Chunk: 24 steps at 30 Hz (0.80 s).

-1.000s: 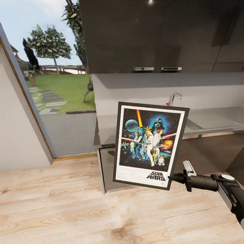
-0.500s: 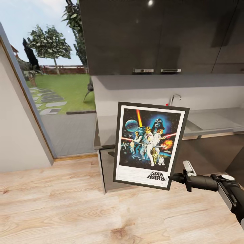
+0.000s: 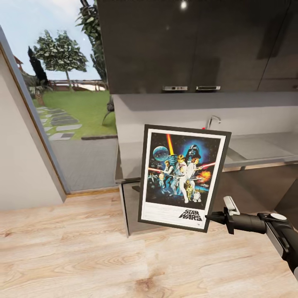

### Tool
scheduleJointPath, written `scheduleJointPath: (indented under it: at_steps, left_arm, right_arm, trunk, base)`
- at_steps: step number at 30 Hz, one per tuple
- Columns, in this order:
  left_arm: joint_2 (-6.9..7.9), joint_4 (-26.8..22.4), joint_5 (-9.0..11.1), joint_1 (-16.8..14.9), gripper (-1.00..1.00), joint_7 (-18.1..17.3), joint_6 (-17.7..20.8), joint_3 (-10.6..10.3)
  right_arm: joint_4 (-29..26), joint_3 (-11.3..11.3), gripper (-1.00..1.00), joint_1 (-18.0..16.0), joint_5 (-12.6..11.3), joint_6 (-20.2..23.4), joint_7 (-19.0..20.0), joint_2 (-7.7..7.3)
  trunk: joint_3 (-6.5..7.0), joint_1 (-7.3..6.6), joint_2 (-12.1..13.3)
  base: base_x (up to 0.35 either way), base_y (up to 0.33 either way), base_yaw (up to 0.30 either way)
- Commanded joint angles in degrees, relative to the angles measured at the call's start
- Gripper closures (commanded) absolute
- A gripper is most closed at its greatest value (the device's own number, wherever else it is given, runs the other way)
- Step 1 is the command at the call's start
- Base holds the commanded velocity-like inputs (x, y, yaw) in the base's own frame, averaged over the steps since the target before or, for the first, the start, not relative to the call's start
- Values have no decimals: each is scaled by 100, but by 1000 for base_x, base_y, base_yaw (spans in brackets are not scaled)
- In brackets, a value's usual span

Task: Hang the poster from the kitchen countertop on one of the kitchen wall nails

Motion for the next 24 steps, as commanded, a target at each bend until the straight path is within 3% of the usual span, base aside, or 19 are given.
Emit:
scheduleJointPath:
  at_steps: [1,24]
  left_arm:
    - [0,7,-33,-5,-100,-22,-22,45]
    - [0,6,-33,-5,-100,-23,-24,45]
  right_arm:
    - [1,1,100,-5,-18,89,41,-1]
    - [1,1,100,-5,-18,92,41,-1]
  trunk:
    - [9,-21,34]
    - [422,-526,956]
  base:
    - [0,0,0]
    - [0,0,0]
